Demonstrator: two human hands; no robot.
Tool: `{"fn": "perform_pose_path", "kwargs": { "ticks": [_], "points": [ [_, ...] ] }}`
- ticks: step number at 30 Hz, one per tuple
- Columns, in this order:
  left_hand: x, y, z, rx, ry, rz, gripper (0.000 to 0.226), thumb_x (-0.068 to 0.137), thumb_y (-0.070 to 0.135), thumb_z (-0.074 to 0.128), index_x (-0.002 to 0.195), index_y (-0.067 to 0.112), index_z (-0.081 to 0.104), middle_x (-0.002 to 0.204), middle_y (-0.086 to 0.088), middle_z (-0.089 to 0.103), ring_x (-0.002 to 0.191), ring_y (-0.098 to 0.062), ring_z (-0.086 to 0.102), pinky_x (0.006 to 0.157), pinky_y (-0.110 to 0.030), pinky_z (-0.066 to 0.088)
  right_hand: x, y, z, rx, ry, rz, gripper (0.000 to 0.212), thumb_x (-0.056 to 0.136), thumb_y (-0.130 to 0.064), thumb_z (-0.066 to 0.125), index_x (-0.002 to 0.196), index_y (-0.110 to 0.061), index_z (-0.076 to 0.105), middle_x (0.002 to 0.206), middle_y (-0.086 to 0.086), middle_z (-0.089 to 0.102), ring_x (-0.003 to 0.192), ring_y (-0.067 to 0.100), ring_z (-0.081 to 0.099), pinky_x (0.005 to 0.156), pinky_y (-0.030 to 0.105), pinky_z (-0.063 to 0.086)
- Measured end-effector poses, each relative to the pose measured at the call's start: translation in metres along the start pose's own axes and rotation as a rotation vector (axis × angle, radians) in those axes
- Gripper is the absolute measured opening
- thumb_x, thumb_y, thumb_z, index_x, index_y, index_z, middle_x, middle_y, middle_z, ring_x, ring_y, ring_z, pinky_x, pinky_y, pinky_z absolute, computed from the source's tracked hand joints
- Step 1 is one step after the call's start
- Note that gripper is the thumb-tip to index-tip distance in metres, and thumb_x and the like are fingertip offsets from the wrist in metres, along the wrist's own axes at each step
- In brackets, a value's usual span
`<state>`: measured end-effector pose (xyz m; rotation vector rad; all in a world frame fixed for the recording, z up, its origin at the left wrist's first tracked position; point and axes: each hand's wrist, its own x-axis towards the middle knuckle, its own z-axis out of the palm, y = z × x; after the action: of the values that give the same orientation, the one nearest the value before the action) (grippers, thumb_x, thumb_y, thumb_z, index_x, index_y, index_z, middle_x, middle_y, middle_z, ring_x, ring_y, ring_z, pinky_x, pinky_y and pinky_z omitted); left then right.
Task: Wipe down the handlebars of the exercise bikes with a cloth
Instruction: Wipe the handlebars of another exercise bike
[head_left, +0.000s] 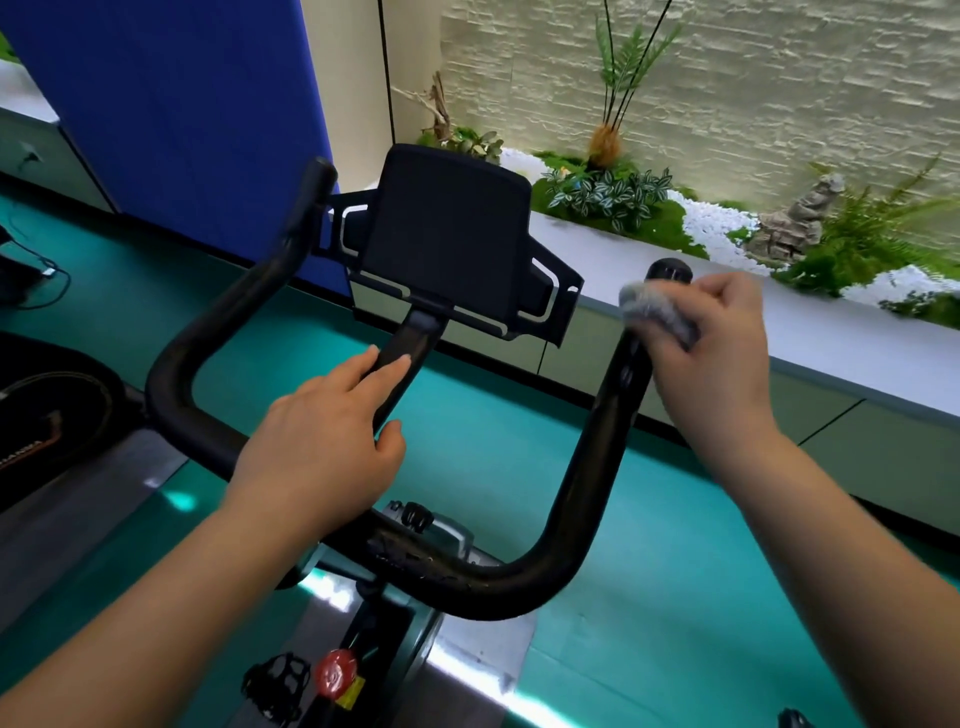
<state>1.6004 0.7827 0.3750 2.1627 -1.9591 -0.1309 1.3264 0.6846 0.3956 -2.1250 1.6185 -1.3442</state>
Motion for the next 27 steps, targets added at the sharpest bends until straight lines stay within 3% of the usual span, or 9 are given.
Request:
{"fn": "perform_pose_path", "kwargs": {
  "ticks": [3,10,16,19,22,27],
  "points": [
    [0.0,0.0,0.0,-0.002,0.0,-0.006,0.061,0.091,0.042,0.041,0.148,0.044,0.019,0.156,0.015,0.02,0.134,-0.015,0.036,0.106,-0.038,0.034,0.026,-0.001,-0.002,-0.016,0.072,0.043,0.022,0.086,-0.021,0.069,0.108,-0.02,0.071,0.101,0.005,0.039,0.085,0.002,0.033,0.08,-0.004,0.027],
    [0.0,0.0,0.001,-0.001,0.01,0.0,0.061,0.091,0.042,0.041,0.148,0.043,0.019,0.156,0.014,0.021,0.133,-0.014,0.037,0.105,-0.038,0.035,-0.031,0.004,0.005,-0.004,-0.026,-0.025,0.029,0.084,-0.013,0.071,0.111,-0.025,0.07,0.097,0.007,0.041,0.086,0.008,0.038,0.078,0.001,0.032],
    [0.0,-0.001,0.0,0.007,0.008,0.002,0.062,0.09,0.042,0.041,0.148,0.043,0.02,0.156,0.014,0.022,0.133,-0.015,0.038,0.105,-0.038,0.036,0.019,0.001,-0.001,-0.012,0.074,0.014,0.026,0.086,-0.02,0.07,0.112,-0.025,0.069,0.101,0.005,0.038,0.087,0.004,0.035,0.081,-0.001,0.03],
    [0.0,-0.001,0.0,0.004,0.006,0.001,0.061,0.091,0.042,0.041,0.148,0.043,0.019,0.156,0.014,0.022,0.132,-0.015,0.038,0.104,-0.038,0.036,-0.009,-0.004,0.004,0.022,0.013,0.036,0.025,0.086,-0.021,0.069,0.108,-0.033,0.067,0.098,0.002,0.038,0.084,0.006,0.037,0.079,0.002,0.035],
    [0.0,0.0,0.0,0.006,0.005,0.002,0.061,0.091,0.042,0.041,0.148,0.043,0.019,0.156,0.014,0.021,0.132,-0.015,0.038,0.104,-0.038,0.036,-0.046,-0.004,0.006,-0.048,-0.085,-0.012,0.027,0.083,-0.021,0.071,0.11,-0.026,0.07,0.093,0.0,0.039,0.081,0.011,0.038,0.073,0.007,0.036],
    [0.001,-0.001,0.001,-0.001,0.0,-0.001,0.061,0.09,0.043,0.041,0.148,0.043,0.019,0.156,0.014,0.021,0.132,-0.016,0.039,0.104,-0.038,0.037,-0.021,-0.007,-0.001,-0.07,-0.106,0.081,0.023,0.084,-0.027,0.071,0.106,-0.031,0.07,0.097,-0.003,0.037,0.084,0.01,0.039,0.073,0.012,0.036]
  ]
}}
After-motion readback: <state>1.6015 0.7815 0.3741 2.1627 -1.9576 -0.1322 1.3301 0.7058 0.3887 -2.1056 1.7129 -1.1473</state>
